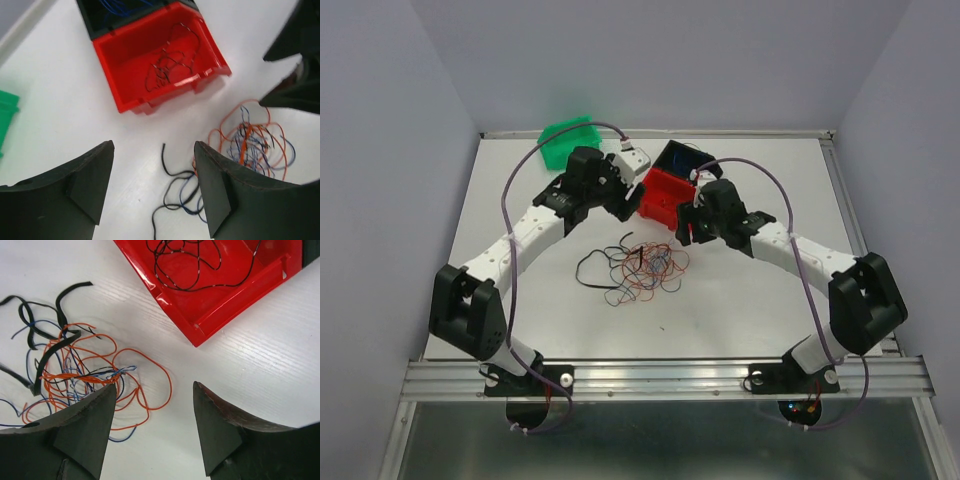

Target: Untangle the cables

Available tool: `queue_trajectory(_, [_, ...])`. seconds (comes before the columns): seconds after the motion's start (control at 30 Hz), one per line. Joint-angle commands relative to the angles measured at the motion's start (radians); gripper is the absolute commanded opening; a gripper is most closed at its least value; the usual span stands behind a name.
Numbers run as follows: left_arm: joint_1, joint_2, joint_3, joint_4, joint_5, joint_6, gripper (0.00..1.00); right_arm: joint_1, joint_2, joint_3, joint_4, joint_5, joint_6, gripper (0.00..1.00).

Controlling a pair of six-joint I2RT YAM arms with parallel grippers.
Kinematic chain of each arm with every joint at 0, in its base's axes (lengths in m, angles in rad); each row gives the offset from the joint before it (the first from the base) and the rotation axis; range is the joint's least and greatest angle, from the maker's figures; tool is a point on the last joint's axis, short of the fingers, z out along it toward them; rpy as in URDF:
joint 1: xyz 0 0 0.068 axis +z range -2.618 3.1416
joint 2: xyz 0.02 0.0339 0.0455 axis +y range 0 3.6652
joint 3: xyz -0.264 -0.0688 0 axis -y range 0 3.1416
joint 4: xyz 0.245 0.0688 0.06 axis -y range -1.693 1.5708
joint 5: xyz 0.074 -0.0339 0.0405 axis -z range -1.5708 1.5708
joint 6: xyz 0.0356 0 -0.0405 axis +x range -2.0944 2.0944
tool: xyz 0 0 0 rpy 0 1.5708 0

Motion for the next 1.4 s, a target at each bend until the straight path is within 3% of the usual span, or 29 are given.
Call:
queue_trajectory(0.0, [-0.05,-0.004,-0.129,-0.053,0.084,0.119,0.76,0.015,0.014,-0.006,0.022,-0.04,-0.078,0.68])
queue_trajectory(0.17, [-0.096,0.042,-0.151,-0.054,0.083,0.123,0.75,0.015,-0.05,-0.041,0.033,0.02,-0.058,0.7])
queue_trajectory(0.37, [-0.156,0.151,-0.134,-0.069,0.047,0.12,0.67,0.013,-0.225,-0.147,0.041,0.098,-0.031,0.71])
queue_trajectory(0.47, [-0.171,0.18,-0.12,-0.077,0.033,0.117,0.38,0.013,-0.295,-0.183,0.042,0.117,-0.024,0.66])
queue_trajectory(0.5, [-0.17,0.191,-0.114,-0.085,0.033,0.126,0.19,0.013,-0.32,-0.189,0.044,0.117,-0.024,0.64])
queue_trajectory(0.6, [-0.171,0.17,-0.116,-0.088,0.046,0.137,0.0,0.015,-0.338,-0.206,0.062,0.081,-0.037,0.63])
queue_trajectory(0.73, [-0.171,0.076,-0.134,-0.102,0.104,0.145,0.0,0.013,-0.322,-0.203,0.085,0.039,-0.058,0.61])
queue_trajectory(0.9, [-0.168,-0.101,-0.143,-0.138,0.167,0.151,0.0,0.013,-0.262,-0.201,0.183,-0.147,-0.116,0.62])
queue_trajectory(1.03, [-0.168,-0.223,-0.172,-0.139,0.222,0.139,0.0,0.013,-0.24,-0.218,0.304,-0.329,-0.184,0.71])
queue_trajectory(1.07, [-0.168,-0.252,-0.175,-0.14,0.23,0.137,0.0,0.015,-0.24,-0.229,0.373,-0.412,-0.199,0.79])
queue_trajectory(1.23, [-0.168,-0.271,-0.174,-0.143,0.228,0.122,0.0,0.013,-0.224,-0.278,0.571,-0.664,-0.202,0.9])
queue_trajectory(1.37, [-0.17,-0.278,-0.172,-0.135,0.228,0.111,0.0,0.013,-0.156,-0.256,0.621,-0.785,-0.211,0.89])
